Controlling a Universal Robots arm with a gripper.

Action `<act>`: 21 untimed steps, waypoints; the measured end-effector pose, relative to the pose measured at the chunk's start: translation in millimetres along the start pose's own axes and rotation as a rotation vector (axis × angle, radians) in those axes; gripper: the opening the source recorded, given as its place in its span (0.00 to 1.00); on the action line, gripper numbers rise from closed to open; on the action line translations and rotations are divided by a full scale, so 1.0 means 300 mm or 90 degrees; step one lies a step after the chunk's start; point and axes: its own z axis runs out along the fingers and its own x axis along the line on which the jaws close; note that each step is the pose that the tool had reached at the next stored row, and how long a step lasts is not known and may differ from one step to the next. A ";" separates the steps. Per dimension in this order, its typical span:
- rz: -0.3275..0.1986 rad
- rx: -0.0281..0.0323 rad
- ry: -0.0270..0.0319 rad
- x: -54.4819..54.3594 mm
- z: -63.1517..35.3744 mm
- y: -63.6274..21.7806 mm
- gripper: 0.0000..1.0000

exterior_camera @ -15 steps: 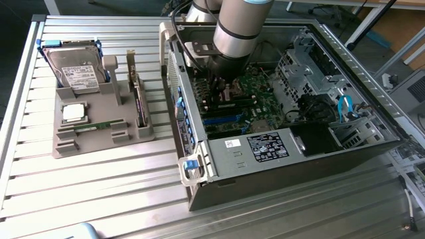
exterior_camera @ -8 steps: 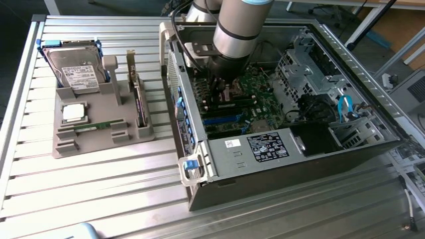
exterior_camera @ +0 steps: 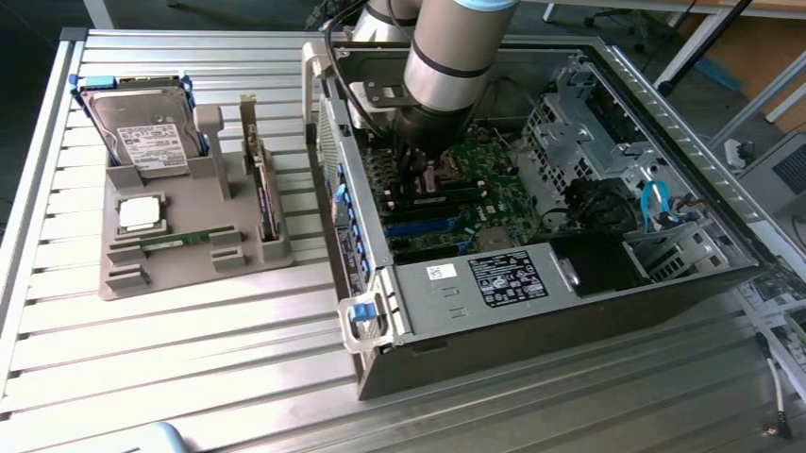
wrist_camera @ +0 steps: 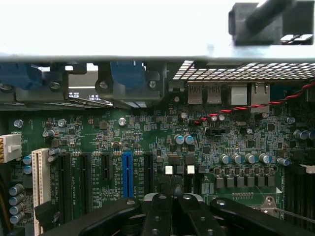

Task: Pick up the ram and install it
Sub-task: 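Press down the ram until it locks into place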

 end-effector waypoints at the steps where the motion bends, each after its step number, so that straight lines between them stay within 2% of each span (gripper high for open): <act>1: 0.000 0.0000 0.0000 0.000 0.000 0.000 0.11; 21: 0.000 0.0002 -0.0005 0.000 0.010 0.000 0.11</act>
